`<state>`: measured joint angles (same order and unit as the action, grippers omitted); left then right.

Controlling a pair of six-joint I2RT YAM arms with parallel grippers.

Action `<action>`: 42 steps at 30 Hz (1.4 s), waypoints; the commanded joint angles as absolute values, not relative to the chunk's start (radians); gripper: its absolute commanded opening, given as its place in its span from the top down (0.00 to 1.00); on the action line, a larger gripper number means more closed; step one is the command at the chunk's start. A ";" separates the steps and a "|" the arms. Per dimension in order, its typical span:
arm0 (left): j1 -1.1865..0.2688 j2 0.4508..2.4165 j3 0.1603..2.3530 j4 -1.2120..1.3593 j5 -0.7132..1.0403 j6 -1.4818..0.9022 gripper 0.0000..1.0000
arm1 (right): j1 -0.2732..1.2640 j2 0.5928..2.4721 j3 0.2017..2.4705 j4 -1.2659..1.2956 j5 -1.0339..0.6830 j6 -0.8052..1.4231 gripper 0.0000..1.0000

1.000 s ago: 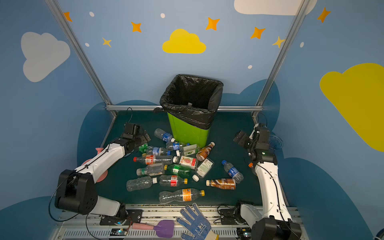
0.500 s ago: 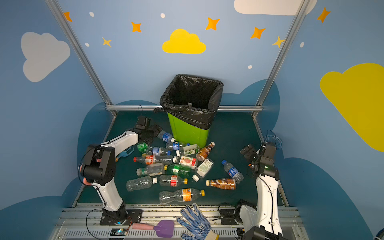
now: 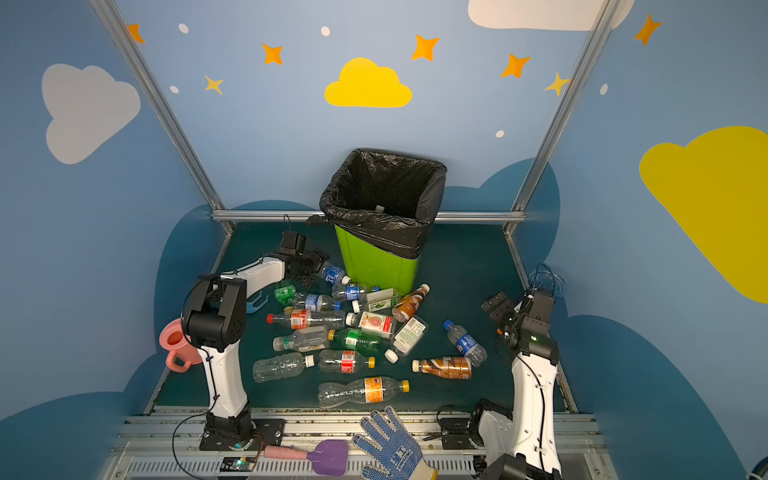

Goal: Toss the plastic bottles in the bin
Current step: 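Grasp the blue-label clear bottle with the left gripper while the right arm lowers, then lift the blue-label bottle over the bin with left gripper while right reaches forward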

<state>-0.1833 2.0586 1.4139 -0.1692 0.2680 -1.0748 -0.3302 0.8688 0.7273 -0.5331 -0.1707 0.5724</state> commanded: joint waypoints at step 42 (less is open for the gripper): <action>-0.459 1.956 2.559 -0.692 0.091 -0.376 0.21 | -0.392 0.792 0.809 -0.560 -0.259 0.554 0.02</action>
